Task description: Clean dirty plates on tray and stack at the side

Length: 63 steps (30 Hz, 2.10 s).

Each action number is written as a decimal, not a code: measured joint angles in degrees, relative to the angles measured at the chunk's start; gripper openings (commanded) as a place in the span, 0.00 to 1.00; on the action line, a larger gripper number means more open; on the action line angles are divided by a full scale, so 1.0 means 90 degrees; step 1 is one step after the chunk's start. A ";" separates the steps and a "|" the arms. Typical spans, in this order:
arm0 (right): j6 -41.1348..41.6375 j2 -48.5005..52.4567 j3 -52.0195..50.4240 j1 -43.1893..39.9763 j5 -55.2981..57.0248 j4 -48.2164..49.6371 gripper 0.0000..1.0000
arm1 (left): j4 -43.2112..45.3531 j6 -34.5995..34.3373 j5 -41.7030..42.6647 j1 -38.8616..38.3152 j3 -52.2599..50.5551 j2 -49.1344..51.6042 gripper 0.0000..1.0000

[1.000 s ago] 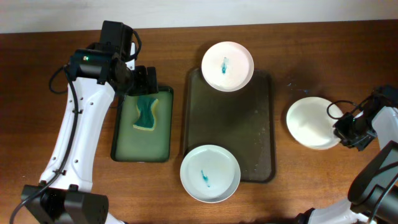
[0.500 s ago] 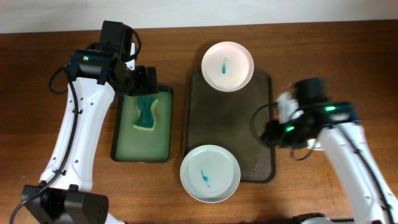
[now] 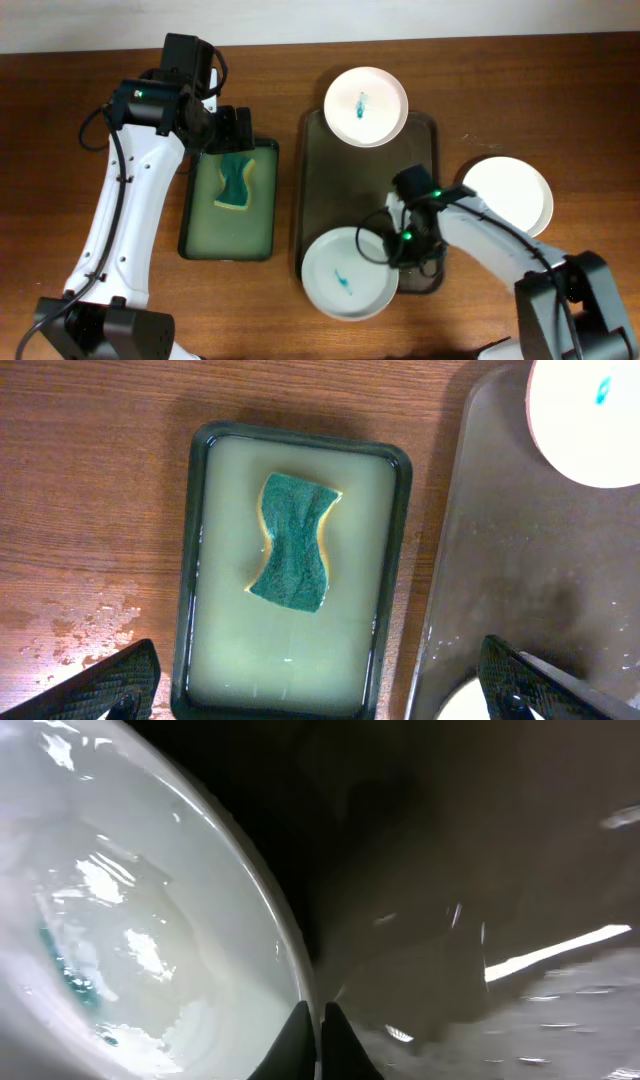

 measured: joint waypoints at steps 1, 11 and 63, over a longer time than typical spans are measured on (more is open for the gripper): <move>0.0022 0.0000 0.0177 -0.0311 0.0005 0.0024 0.04 | 0.0000 0.0000 0.0000 0.0000 0.0000 0.0000 0.99; 0.0347 -0.0005 0.0622 -0.1239 0.0726 0.0937 0.42 | -0.0002 0.0000 0.0002 0.0000 0.0000 0.0000 1.00; -0.0051 -0.1052 0.1906 -0.1234 0.0794 -0.0646 0.46 | 0.2671 0.0136 0.0138 0.0017 -0.2637 0.1569 0.00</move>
